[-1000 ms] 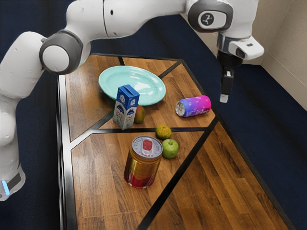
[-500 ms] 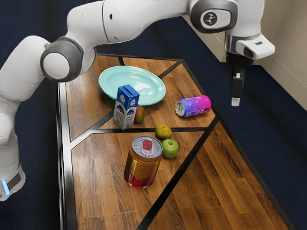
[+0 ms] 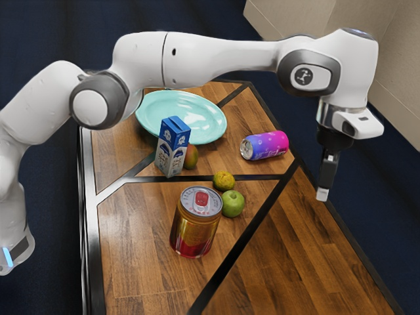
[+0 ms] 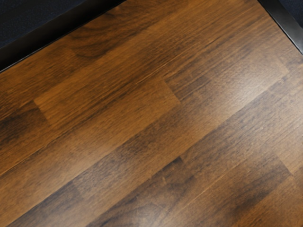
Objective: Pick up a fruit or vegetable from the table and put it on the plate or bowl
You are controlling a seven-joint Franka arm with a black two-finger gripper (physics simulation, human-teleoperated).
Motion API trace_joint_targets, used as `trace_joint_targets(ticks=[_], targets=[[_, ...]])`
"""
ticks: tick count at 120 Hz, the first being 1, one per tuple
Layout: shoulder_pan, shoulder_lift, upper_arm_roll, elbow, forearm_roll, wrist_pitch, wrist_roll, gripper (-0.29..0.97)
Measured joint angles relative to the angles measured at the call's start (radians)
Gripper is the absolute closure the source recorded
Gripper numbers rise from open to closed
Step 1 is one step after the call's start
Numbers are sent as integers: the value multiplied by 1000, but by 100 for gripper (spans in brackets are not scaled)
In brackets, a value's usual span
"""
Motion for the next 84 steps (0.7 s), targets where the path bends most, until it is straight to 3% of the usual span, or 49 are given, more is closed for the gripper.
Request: trace_joint_targets(ticks=[22, 31, 39, 54, 84], targets=[[-1, -3, 36, -22, -18, 8, 0, 0], [14, -117, 159, -202, -70, 23, 1, 0], [76, -230, 208, -381, -112, 42, 4, 0], [153, -316, 227, -537, -159, 75, 9, 0], [218, -439, 242, -811, -208, 190, 30, 0]])
